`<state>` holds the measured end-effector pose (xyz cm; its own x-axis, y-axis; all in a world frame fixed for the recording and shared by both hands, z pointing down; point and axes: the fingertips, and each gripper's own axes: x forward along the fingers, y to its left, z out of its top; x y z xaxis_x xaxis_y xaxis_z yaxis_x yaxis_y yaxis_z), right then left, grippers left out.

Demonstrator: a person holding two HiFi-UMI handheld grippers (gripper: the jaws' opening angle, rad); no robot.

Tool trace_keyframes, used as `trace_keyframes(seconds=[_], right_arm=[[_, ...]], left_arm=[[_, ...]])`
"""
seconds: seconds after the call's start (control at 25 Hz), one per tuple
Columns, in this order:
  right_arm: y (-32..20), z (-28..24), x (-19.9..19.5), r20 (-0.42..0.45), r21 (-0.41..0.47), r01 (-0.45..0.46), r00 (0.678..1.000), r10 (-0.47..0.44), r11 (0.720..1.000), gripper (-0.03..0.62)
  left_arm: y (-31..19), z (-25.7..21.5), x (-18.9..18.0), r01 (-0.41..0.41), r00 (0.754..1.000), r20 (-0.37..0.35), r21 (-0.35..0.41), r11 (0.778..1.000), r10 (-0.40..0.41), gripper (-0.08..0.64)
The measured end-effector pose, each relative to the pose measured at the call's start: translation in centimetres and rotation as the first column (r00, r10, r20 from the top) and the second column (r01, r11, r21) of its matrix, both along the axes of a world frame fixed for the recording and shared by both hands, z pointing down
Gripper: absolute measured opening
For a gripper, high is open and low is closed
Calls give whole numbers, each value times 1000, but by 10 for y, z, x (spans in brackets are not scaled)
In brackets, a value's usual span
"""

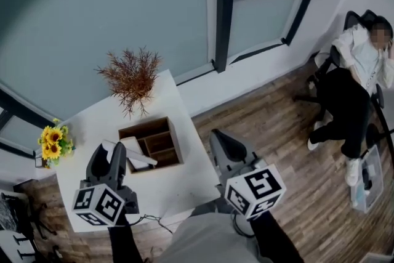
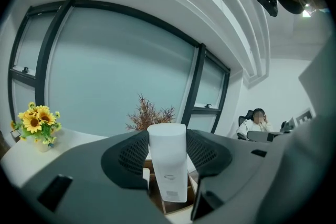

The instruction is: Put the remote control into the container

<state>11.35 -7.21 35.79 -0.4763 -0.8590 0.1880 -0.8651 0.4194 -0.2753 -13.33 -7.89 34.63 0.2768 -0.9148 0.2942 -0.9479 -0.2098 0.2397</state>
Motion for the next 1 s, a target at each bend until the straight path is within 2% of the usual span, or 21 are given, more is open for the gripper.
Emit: trace_keyframes(seconds=[0.52,1.0], right_arm=[[-8,1,18,8,-2,-36,999,36,999,5],[-12,1,23,7,-4,-40,999,40,999,5]], left_arm=[[-14,32,35,-45,999,-2,-62,997,45,232],[-16,64,45,-19,1000,16,-108,994,20,232]])
